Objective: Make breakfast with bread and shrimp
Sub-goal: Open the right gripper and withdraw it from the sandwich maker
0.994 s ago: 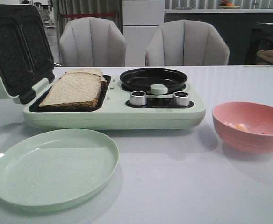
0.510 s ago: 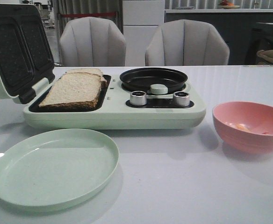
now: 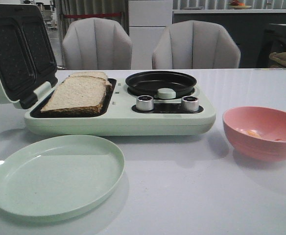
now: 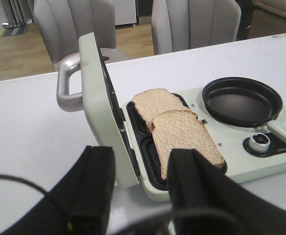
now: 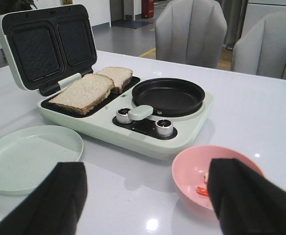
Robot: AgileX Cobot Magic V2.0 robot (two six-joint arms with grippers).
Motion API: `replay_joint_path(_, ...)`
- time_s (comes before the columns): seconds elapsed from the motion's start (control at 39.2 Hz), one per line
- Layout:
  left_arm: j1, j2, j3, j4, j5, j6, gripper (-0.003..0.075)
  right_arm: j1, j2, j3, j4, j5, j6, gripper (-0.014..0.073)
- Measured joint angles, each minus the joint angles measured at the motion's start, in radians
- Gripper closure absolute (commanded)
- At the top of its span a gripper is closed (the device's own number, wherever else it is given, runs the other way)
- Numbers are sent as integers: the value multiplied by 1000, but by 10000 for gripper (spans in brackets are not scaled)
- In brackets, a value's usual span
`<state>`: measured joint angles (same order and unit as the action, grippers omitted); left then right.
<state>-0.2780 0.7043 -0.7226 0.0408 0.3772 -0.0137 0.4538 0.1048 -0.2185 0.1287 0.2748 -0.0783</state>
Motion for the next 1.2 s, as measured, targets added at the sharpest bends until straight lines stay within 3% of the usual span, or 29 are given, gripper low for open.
replay_joint_path(0.15, 19, 141, -88, -2, -61, -45, 345, 0, 0, 0, 0, 0, 0, -11)
replay_joint_path(0.31, 113, 269, -195, -19, -70, -119, 342, 0, 0, 0, 0, 0, 2, -11)
replay_joint_path(0.76, 328, 539, -395, -147, -46, -128, 342, 0, 0, 0, 2, 0, 2, -11)
replay_joint_path(1.1, 364, 741, -556, -255, 46, -128, 342, 0, 0, 0, 2, 0, 2, -11)
replay_joint_path(1.2, 381, 800, -594, -366, 92, -56, 343, 0, 0, 0, 2, 0, 2, -11)
